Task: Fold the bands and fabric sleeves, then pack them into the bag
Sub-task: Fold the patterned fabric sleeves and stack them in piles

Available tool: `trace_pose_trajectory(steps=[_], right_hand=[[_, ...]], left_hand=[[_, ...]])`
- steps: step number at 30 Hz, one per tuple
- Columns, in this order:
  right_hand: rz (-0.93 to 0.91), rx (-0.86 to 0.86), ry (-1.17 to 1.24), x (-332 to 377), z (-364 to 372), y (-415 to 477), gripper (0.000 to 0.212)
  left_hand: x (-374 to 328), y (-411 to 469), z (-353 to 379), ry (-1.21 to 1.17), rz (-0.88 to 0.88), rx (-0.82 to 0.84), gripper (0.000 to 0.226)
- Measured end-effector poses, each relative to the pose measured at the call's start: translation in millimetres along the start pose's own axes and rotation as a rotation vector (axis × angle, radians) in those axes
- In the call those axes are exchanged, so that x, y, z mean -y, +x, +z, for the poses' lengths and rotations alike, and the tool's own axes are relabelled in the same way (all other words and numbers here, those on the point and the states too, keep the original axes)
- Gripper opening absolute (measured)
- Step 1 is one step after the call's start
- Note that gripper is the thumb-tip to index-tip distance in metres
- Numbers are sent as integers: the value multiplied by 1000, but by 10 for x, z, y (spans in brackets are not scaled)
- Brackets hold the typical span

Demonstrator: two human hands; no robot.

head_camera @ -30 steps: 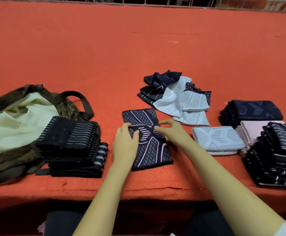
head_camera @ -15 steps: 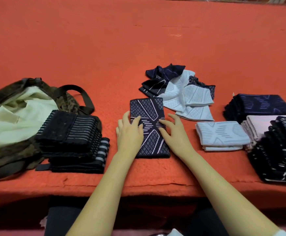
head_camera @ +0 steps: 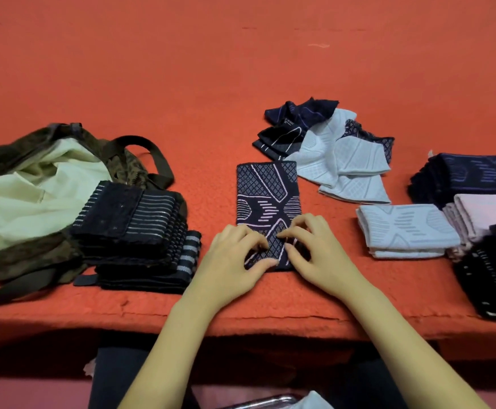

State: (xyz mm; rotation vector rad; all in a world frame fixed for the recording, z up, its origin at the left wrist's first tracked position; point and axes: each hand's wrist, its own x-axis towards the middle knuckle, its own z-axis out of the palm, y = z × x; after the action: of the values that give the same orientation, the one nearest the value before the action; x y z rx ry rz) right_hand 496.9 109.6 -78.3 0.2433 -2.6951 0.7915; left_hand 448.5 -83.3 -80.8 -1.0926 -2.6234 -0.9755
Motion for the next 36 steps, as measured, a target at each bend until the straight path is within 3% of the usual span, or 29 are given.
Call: trace_pose_trajectory(steps=[6, 11, 14, 21, 25, 30, 34, 36], right_hand=[[5, -22, 23, 32, -16, 3, 28], [-12, -55, 38, 40, -40, -7, 27], [-54, -12, 11, 52, -33, 5, 37], [-68, -44, 26, 22, -2, 10, 32], [-42, -59, 30, 58, -31, 4, 36], [-72, -68, -37, 86, -25, -15, 36], [156, -117, 123, 91, -73, 175, 30], [240, -103, 80, 77, -60, 334, 24]], left_hand=[[-21, 1, -4, 52, 28, 15, 42], [-23, 13, 27, 90, 63, -38, 31], [-35, 24, 21, 103, 58, -94, 30], [-64, -14, -13, 117, 62, -31, 36], [-45, -8, -17, 127, 61, -81, 31], [-79, 47, -52, 60, -47, -127, 32], [-230, 308, -116, 18, -145, -91, 22], [-251, 439, -126, -82, -221, -98, 22]])
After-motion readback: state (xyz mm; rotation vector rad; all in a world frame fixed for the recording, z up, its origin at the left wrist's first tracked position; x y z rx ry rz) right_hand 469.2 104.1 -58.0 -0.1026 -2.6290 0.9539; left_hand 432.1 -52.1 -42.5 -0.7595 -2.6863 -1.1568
